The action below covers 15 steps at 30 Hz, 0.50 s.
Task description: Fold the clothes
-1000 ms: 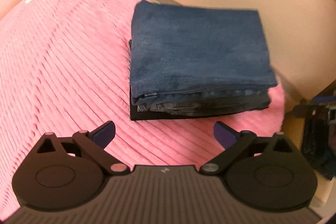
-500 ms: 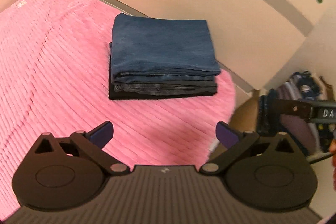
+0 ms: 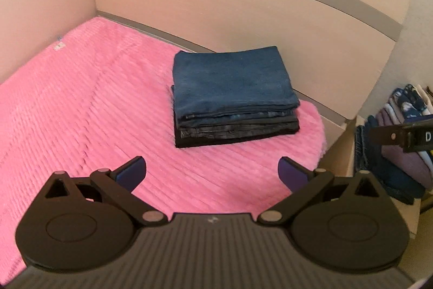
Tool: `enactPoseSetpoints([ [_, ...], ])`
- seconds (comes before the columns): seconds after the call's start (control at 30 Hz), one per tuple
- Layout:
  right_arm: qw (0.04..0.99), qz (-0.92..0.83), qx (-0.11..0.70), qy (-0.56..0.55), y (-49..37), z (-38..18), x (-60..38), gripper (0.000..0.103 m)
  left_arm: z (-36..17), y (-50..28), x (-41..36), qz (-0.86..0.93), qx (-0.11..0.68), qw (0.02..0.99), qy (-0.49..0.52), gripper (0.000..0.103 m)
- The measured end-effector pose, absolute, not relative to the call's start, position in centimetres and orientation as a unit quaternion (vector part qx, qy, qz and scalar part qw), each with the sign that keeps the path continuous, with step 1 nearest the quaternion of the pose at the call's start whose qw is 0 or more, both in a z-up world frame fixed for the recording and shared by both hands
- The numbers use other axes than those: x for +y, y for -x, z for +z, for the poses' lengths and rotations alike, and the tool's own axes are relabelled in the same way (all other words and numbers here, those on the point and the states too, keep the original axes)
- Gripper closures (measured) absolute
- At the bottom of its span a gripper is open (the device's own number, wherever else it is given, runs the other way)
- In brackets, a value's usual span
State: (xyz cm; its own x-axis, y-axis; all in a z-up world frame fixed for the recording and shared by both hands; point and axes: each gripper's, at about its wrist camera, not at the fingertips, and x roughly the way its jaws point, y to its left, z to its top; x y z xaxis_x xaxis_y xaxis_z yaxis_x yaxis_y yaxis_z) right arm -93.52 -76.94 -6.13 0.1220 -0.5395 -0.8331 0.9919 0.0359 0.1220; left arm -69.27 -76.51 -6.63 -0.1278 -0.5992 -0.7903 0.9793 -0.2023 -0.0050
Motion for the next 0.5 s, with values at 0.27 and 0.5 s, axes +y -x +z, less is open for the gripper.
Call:
enactPoseSetpoints([
  [0.27,0.659,-0.578,0.319,-0.36,94.2,-5.6,-78.2,0.008,-6.2,69.6,-77.8,-0.668,0.324,0.586,-0.324,0.001],
  [0.5,0.657,-0.571,0.322,-0.373,94.3,-6.1,-78.6,0.008,-6.2,69.5,-78.3,-0.656,0.325,0.599,-0.326,0.001],
])
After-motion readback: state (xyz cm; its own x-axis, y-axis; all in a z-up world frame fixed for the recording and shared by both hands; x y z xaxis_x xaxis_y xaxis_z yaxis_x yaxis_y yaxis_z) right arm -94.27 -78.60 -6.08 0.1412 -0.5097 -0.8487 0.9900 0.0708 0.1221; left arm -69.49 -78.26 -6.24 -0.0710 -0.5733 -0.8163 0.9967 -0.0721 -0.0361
